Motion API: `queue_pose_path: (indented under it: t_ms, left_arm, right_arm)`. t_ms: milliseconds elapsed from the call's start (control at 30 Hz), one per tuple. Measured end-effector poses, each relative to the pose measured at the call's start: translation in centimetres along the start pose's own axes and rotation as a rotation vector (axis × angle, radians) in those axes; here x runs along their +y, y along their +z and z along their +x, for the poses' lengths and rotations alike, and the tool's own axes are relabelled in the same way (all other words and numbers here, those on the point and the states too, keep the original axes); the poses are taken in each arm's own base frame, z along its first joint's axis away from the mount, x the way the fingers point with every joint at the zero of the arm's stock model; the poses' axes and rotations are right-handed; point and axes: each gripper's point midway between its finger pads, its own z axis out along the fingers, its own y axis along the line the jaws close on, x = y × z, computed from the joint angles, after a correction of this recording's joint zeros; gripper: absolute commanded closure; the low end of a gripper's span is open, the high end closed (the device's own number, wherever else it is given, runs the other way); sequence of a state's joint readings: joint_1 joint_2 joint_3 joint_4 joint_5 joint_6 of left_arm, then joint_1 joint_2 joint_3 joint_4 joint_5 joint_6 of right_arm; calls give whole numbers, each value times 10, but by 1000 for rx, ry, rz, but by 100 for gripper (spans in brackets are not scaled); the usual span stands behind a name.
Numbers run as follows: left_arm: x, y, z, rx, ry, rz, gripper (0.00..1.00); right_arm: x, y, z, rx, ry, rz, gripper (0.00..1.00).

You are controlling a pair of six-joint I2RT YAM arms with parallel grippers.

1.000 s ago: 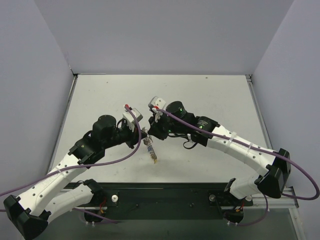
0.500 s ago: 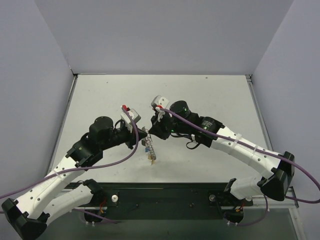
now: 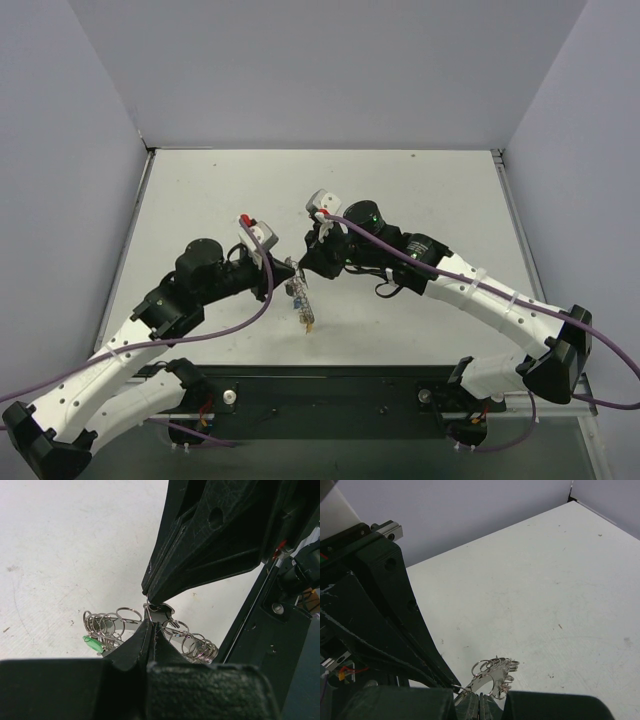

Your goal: Put the keys on the keyring

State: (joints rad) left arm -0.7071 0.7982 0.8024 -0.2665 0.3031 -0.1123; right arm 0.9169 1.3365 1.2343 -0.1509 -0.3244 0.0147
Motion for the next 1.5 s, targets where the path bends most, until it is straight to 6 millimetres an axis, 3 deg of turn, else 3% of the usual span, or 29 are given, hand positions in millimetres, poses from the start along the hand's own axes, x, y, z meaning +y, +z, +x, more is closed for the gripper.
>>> queue_pose_path:
  t_ms: [800,1233,1500]
  left_arm:
    - [3,1,7,-6,-43,-23,100]
    - [7,5,24,18,-67,-34,100]
    - [12,12,53,47,-101,-48,100]
  right_arm:
    - [-5,11,10,34,13,19,100]
    - [-1,19,28,63,21,-14,100]
    - [-1,32,58,107,65,-50,100]
